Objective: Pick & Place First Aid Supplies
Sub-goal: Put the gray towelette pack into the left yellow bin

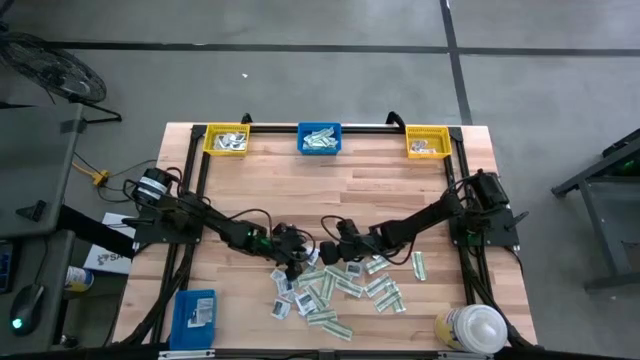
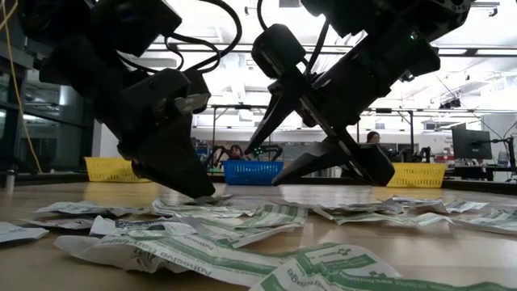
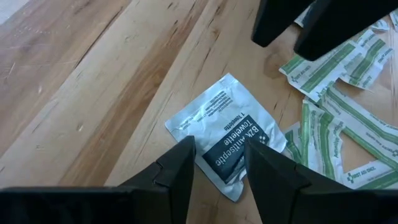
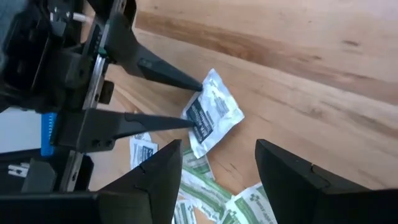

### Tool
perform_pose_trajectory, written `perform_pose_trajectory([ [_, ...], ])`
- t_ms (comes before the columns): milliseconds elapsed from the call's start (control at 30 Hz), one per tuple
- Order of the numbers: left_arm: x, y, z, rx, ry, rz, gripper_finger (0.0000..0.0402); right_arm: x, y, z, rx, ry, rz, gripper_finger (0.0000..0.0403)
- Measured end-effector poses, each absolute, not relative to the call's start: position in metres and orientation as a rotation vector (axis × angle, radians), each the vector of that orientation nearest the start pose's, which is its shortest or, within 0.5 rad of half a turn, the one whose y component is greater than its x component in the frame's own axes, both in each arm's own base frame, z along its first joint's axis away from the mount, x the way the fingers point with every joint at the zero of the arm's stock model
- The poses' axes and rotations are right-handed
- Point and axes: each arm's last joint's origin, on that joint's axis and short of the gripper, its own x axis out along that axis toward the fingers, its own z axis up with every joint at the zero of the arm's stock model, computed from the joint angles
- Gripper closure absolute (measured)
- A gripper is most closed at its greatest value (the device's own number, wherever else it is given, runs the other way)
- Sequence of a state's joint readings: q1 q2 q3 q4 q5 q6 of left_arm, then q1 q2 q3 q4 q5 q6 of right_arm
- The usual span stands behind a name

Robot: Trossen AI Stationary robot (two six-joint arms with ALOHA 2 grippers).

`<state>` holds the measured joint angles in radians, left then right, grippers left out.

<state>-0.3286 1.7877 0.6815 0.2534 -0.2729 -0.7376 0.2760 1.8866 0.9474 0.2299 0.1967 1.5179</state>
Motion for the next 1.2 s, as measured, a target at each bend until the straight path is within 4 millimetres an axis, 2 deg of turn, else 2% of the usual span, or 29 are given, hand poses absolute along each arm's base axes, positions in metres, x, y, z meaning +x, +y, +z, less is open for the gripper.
perform_pose_trajectory([
  [167,0.289,-0.090,0.097,-0.443,0.784,0.247,0.0259,0.358,0.094,0.127,1.286,0.569,-0.461,0.0206],
  [333,0.289,-0.090,0.096,-0.442,0.781,0.251,0.0259,0.365,0.097,0.108,1.329,0.549,-0.436,0.0206],
  [500,0.289,-0.090,0.096,-0.441,0.781,0.253,0.0259,0.374,0.099,0.101,1.351,0.529,-0.425,0.0206],
  [767,0.289,-0.090,0.096,-0.444,0.770,0.253,0.0259,0.389,0.099,0.111,1.267,0.621,-0.425,0.0206],
  [1200,0.289,-0.090,0.096,-0.447,0.770,0.251,0.0259,0.397,0.091,0.121,1.231,0.793,-0.440,0.0206],
])
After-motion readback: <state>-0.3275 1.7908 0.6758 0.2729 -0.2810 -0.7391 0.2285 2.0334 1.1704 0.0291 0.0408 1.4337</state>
